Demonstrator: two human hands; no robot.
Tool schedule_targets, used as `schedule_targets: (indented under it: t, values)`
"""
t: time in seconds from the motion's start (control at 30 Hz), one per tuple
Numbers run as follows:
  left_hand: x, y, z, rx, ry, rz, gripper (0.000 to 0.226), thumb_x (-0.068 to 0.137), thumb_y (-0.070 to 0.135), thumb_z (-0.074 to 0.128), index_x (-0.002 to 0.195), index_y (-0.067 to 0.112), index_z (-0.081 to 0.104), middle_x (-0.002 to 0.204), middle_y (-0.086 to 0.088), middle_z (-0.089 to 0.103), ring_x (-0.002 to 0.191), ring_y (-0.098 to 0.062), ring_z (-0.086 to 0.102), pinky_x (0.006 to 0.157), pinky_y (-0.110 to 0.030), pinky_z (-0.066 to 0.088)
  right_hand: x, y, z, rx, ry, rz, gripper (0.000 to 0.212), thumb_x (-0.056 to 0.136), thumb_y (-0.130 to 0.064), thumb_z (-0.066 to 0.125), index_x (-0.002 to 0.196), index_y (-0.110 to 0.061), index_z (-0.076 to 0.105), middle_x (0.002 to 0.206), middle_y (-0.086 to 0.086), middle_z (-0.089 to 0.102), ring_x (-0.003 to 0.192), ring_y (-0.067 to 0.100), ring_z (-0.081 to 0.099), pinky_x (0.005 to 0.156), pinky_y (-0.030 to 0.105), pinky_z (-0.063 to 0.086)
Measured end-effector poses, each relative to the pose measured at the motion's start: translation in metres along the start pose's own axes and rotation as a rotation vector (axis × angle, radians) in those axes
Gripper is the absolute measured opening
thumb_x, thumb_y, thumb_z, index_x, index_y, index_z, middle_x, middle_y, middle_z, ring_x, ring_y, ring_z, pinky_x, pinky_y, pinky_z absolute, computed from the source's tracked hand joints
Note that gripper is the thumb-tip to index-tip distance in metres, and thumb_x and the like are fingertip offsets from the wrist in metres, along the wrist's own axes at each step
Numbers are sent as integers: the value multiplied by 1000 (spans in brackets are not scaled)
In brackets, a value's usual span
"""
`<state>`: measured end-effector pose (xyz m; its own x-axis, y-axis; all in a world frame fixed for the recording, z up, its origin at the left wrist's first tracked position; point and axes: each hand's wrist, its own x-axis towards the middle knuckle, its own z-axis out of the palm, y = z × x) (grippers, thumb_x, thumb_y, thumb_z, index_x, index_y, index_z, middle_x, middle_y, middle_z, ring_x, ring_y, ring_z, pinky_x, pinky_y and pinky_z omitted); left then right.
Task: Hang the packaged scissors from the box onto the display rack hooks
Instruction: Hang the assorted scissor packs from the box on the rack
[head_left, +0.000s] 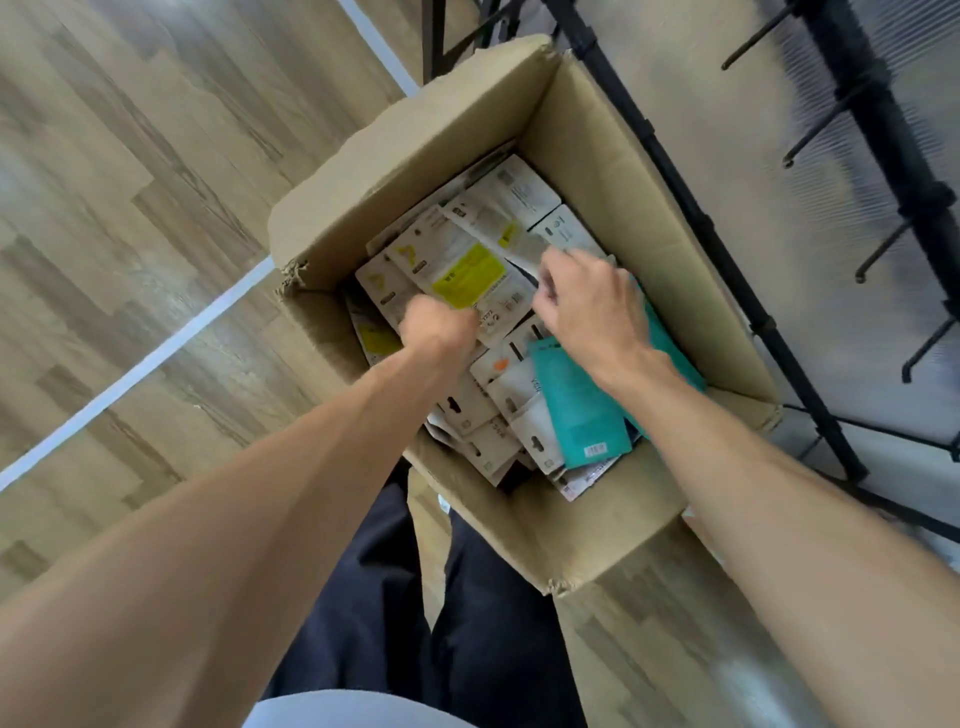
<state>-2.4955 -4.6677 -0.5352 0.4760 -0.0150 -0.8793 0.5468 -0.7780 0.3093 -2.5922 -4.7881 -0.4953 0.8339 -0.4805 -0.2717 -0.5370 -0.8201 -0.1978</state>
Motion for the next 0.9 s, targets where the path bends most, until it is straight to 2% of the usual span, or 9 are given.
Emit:
schedule_targets:
  t: [0.07, 0.17, 0.3, 0.43, 0.57, 0.67, 0.73, 0.8, 0.9]
  values:
    - [3, 4, 4, -101, -20, -31, 20, 90, 19, 68, 78, 4, 61, 83, -15, 72, 69, -25, 70, 64, -36, 59, -10, 11, -13, 34, 67, 2, 9, 95, -14, 57, 87, -11, 55, 79, 5, 58, 63, 24, 53, 55, 32, 36]
    - [5, 14, 7, -303, -83, -91, 23, 91, 18, 71, 74, 7, 60, 66, -10, 63, 48, -16, 59, 48, -27, 53, -29, 17, -31, 154, 158, 89, 10, 92, -16, 60, 84, -13, 55, 79, 2, 58, 64, 19, 54, 54, 34, 45]
    - [17, 28, 16, -278, -90, -115, 24, 95, 27, 66, 83, 7, 59, 76, -10, 64, 60, -18, 63, 69, -32, 61, -56, 23, -33, 296, 135, 285, 11, 89, -18, 67, 82, -17, 58, 76, -6, 62, 68, 12, 61, 59, 35, 55]
    - [31, 30, 29, -185, -42, -94, 23, 97, 25, 63, 81, 9, 57, 78, -7, 64, 60, -16, 59, 61, -26, 55, -72, 35, -10, 308, 29, 416, 12, 87, -21, 69, 81, -18, 58, 73, -8, 64, 68, 13, 63, 64, 41, 57]
    - [37, 35, 36, -101, -14, -67, 27, 95, 26, 65, 76, 9, 55, 91, -11, 69, 76, -22, 69, 78, -31, 60, -81, 41, 11, 345, 10, 555, 11, 85, -22, 67, 82, -16, 58, 74, -5, 64, 72, 17, 63, 67, 38, 54]
    - [36, 39, 45, -109, 9, -27, 38, 84, 33, 77, 103, 6, 58, 80, -9, 70, 60, -17, 69, 64, -29, 61, -85, 41, 24, 385, -40, 662, 7, 88, -21, 65, 86, -14, 62, 76, -5, 63, 76, 17, 62, 72, 37, 54]
    - [46, 35, 51, -174, 26, -46, 62, 71, 32, 85, 118, 8, 52, 96, -12, 69, 60, -21, 71, 54, -31, 60, -89, 40, 30, 417, -47, 723, 6, 88, -21, 65, 87, -15, 62, 76, -8, 63, 76, 15, 61, 76, 41, 56]
    - [48, 33, 56, -282, 53, -61, 49, 77, 25, 83, 114, 10, 54, 98, -11, 68, 54, -19, 71, 46, -24, 54, -92, 39, 33, 458, -34, 763, 6, 87, -21, 65, 86, -16, 62, 75, -9, 62, 76, 15, 62, 77, 44, 56]
    - [23, 36, 51, -281, 74, 27, 34, 81, 32, 80, 98, 12, 58, 93, -6, 71, 76, -18, 71, 60, -27, 53, -96, 38, 33, 498, -14, 795, 7, 86, -22, 65, 85, -16, 61, 74, -10, 61, 76, 15, 62, 70, 39, 55]
